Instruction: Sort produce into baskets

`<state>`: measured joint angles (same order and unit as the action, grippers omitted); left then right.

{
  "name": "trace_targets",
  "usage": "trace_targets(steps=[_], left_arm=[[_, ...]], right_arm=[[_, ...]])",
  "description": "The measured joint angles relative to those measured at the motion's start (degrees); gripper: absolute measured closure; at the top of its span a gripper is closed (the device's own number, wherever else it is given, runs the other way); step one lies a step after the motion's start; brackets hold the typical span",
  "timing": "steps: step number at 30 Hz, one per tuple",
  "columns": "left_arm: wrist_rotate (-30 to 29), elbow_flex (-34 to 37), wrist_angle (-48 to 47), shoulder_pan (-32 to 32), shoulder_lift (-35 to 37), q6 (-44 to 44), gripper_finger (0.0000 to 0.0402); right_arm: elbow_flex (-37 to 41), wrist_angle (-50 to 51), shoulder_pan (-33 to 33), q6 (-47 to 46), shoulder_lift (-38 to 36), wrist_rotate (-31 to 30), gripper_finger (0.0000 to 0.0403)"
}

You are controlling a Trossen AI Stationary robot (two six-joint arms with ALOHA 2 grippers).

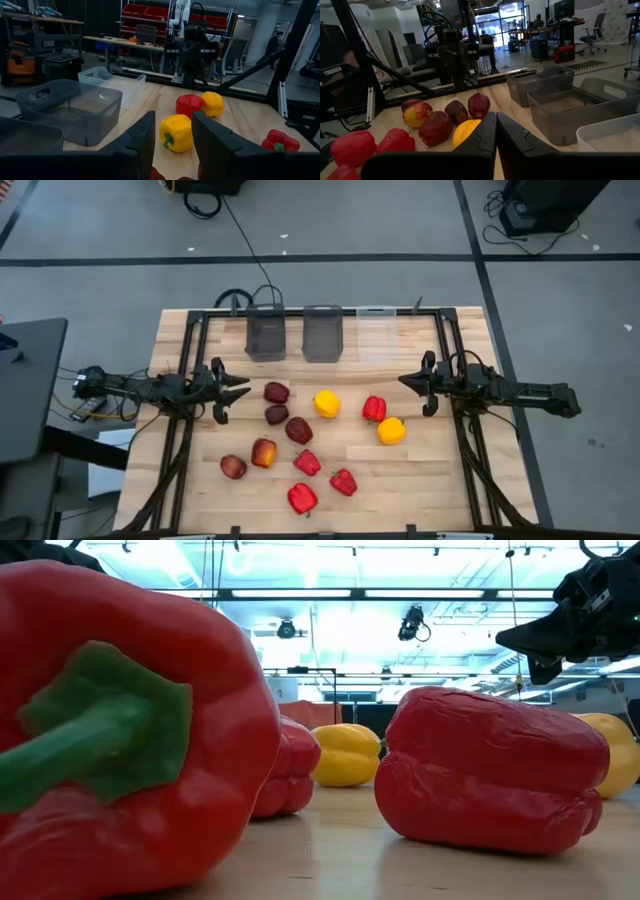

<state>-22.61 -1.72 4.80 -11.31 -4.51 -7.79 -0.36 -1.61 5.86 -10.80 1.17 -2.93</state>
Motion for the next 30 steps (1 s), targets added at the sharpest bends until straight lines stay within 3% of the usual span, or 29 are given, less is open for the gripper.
trace_targets(steps=[17,26,30], left_arm=[[0.0,0.0,0.0,0.0,0.0,0.0,0.027],[0.0,0.0,0.0,0.0,0.0,0.0,0.027],[0.0,0.0,0.0,0.0,0.0,0.0,0.027]], right_arm=[[0.0,0.0,0.0,0.1,0.0,0.0,0.038],[0.0,-1.4,0.0,1.6,0.0,-5.7,0.038],[0.0,-6.6,0.0,1.1,0.0,-10.5,0.038]])
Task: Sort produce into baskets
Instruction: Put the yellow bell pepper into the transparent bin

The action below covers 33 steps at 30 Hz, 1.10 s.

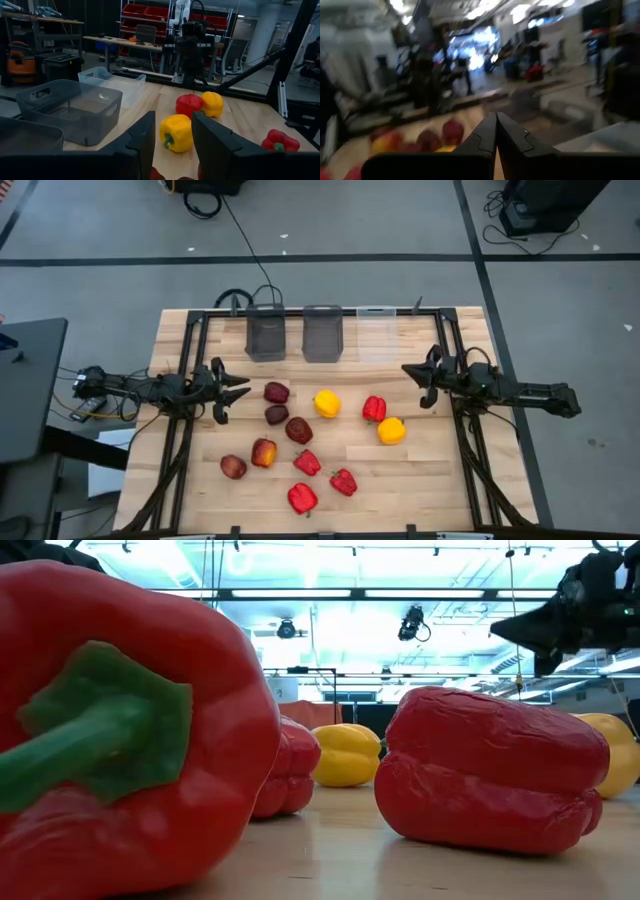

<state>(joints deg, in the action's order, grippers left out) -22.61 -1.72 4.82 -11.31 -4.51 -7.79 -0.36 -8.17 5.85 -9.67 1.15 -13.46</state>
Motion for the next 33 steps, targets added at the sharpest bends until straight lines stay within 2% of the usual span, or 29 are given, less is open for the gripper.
trace_targets(steps=[3,6,10,13,15,21,25,28,33], left_arm=[[0.0,0.0,0.0,0.0,0.0,0.0,0.027],[0.0,0.0,0.0,0.0,0.0,0.0,0.027],[0.0,0.0,4.2,0.0,0.0,0.2,0.027],[-0.2,0.0,8.2,0.0,0.0,0.7,0.027],[-2.3,0.0,10.3,0.0,0.0,2.8,0.027],[-12.1,0.0,9.8,0.0,0.0,3.1,0.027],[-12.4,0.0,10.2,0.1,0.0,2.9,0.027],[-12.4,0.0,10.4,0.1,0.0,3.1,0.027],[-10.0,0.0,10.3,0.1,-0.8,3.0,0.027]], right_arm=[[0.0,-5.3,0.0,-5.2,0.0,-2.6,0.038],[0.0,-7.8,0.0,-5.6,0.0,-2.9,0.038],[0.0,-6.1,0.0,-1.0,0.5,-3.2,0.038],[0.0,-3.8,0.0,-3.4,2.1,-3.3,0.038],[0.0,-1.8,0.0,-6.2,4.1,-1.5,0.038],[0.0,-1.3,-0.6,-14.6,13.8,2.4,0.0379],[-1.0,-5.1,-1.8,-18.7,20.9,8.6,0.0367],[-5.3,-7.0,-3.4,-18.6,25.8,11.6,0.0353],[-16.0,-6.7,-7.2,-12.4,37.0,8.7,0.0328]])
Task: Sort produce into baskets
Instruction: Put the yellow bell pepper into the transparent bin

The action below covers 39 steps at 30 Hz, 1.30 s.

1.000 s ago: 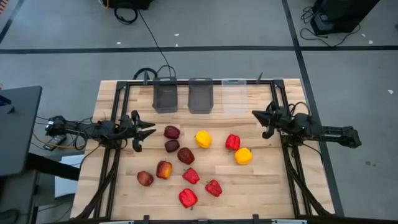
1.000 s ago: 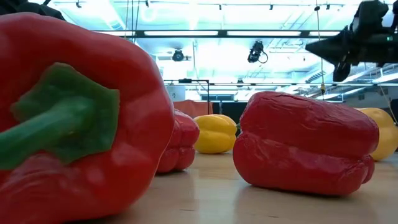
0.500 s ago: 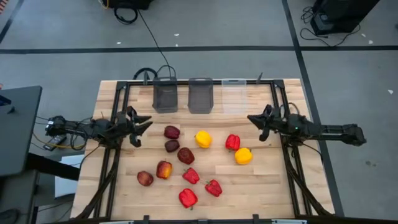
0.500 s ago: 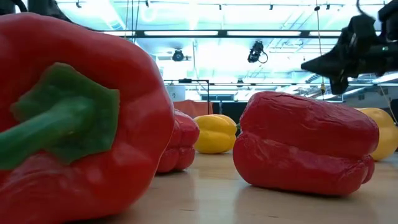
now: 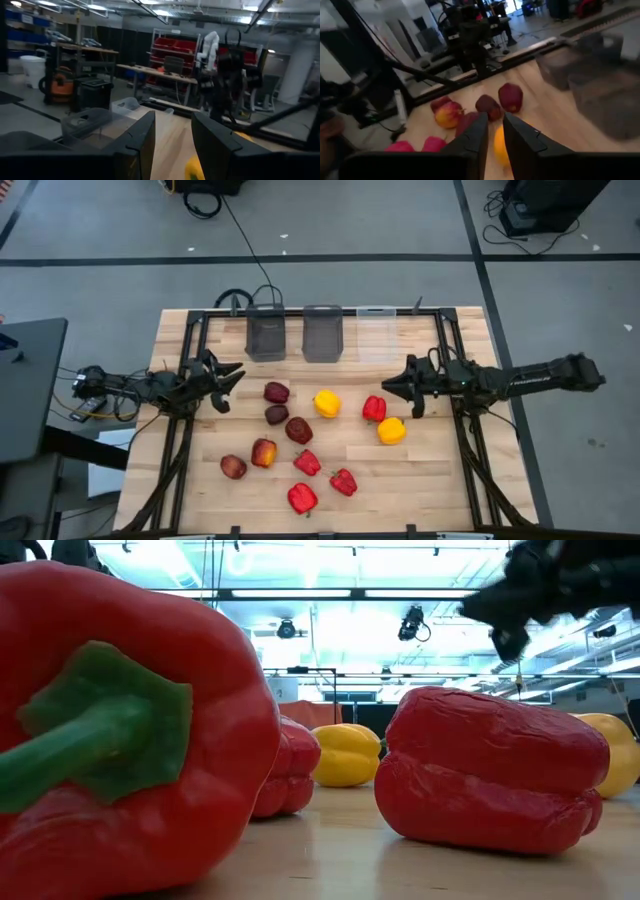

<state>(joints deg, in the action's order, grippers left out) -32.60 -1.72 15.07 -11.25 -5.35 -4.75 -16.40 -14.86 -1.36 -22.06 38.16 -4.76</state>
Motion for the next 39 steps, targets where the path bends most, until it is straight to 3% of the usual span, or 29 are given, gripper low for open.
trace_targets(steps=[7,12,17,28,35,39], left_arm=[[1.0,0.0,1.6,0.0,-8.2,-0.1,0.0263],[-2.2,-2.5,0.3,0.7,-18.6,-1.5,0.0216],[-1.3,-8.6,-6.5,3.0,-30.2,-1.9,0.0144],[11.0,-29.9,-30.2,11.2,-55.8,-1.3,0.0014],[17.2,-37.8,-36.0,13.1,-66.7,4.9,0.0008],[17.0,-40.3,-35.6,13.8,-69.1,7.7,0.0009]], right_arm=[[-13.9,3.5,-0.9,11.6,16.0,-14.7,0.0295],[-18.3,5.5,1.2,12.8,22.0,-22.4,0.0284],[-18.5,5.5,3.4,13.6,24.8,-22.4,0.0283],[-18.6,4.7,7.4,20.5,25.3,-17.6,0.0274],[-18.6,3.5,8.5,23.4,26.3,-17.6,0.0259],[-18.6,1.9,9.2,23.8,26.9,-17.6,0.0253]])
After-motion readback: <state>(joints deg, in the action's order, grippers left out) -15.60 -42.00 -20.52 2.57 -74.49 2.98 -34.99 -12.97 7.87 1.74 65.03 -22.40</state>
